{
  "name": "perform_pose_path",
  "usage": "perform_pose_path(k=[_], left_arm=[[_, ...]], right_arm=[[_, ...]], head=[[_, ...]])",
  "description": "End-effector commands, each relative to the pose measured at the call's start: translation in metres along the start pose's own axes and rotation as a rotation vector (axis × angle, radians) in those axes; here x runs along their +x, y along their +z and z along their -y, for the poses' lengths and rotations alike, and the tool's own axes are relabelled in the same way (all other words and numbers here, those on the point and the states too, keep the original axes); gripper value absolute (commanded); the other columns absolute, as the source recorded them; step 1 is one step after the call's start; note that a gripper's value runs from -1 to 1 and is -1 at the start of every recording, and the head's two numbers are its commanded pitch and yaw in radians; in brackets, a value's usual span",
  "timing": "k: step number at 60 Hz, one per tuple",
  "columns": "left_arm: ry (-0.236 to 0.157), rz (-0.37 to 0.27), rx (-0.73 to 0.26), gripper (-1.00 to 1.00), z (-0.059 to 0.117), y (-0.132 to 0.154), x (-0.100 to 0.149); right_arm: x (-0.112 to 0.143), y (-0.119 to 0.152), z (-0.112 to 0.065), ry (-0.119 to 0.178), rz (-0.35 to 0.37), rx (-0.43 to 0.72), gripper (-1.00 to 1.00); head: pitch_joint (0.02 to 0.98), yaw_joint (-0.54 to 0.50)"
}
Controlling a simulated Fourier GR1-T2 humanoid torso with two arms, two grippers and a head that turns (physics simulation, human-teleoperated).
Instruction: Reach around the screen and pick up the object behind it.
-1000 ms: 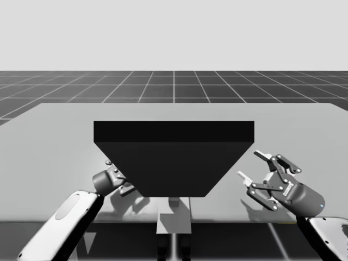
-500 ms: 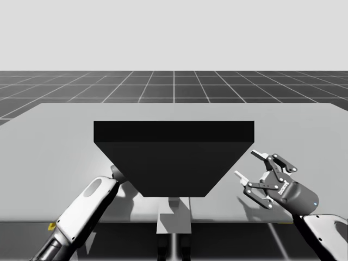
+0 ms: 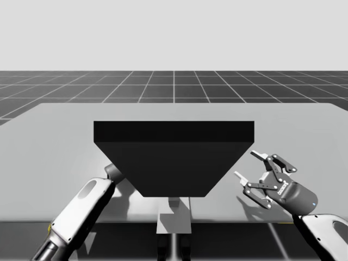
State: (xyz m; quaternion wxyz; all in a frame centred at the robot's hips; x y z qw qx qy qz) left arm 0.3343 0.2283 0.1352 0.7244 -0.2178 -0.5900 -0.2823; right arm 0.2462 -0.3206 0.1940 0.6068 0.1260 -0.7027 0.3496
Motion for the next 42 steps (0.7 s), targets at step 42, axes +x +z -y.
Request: perform_pose_path(k=[42], left_arm=[[-0.156, 0.166, 0.261, 1.00, -0.069, 0.118, 0.083]], right_arm=[[-0.002, -0.001, 0.001, 0.005, 0.006, -0.023, -1.00]], head=[[0.146, 0.04]])
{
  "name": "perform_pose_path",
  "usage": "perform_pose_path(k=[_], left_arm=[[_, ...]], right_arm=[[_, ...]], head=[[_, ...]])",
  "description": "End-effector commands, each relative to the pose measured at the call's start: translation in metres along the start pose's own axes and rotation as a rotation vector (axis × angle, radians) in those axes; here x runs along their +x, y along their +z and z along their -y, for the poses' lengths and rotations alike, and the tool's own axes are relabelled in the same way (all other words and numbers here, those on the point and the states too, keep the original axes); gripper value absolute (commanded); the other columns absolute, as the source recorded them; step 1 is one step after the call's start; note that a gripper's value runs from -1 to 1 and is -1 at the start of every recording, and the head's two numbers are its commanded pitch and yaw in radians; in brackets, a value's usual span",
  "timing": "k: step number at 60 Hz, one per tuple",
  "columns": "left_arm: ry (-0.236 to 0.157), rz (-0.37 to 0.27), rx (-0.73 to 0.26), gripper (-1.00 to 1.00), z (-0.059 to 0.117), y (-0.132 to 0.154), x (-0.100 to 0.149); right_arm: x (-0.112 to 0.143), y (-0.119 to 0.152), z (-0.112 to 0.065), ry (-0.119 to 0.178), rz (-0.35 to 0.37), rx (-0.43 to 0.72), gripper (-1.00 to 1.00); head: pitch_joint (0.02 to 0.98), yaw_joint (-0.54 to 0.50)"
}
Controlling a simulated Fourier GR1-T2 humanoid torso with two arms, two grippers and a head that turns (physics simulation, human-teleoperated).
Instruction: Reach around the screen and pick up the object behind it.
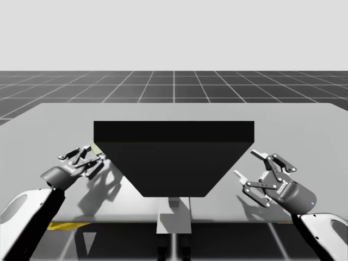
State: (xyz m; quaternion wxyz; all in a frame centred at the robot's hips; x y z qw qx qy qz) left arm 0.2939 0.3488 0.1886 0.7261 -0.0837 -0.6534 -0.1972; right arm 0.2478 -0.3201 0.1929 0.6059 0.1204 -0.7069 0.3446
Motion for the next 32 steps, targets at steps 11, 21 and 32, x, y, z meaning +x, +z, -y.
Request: perform_pose_path(k=[11, 21, 32], left_arm=[[-0.132, 0.233, -0.020, 1.00, -0.007, 0.004, 0.092], [-0.182, 0.328, 0.002, 1.00, 0.006, 0.017, 0.132], [-0.213, 0.407, 0.028, 1.00, 0.017, 0.032, 0.155]], right_arm=[[0.001, 0.001, 0.003, 0.003, 0.008, -0.018, -1.00], [0.001, 0.000, 0.003, 0.000, 0.011, -0.021, -1.00], [0.001, -0.001, 0.003, -0.009, 0.016, -0.029, -1.00]], head=[[0.146, 0.04], [0.147, 0.04], [0.147, 0.04]])
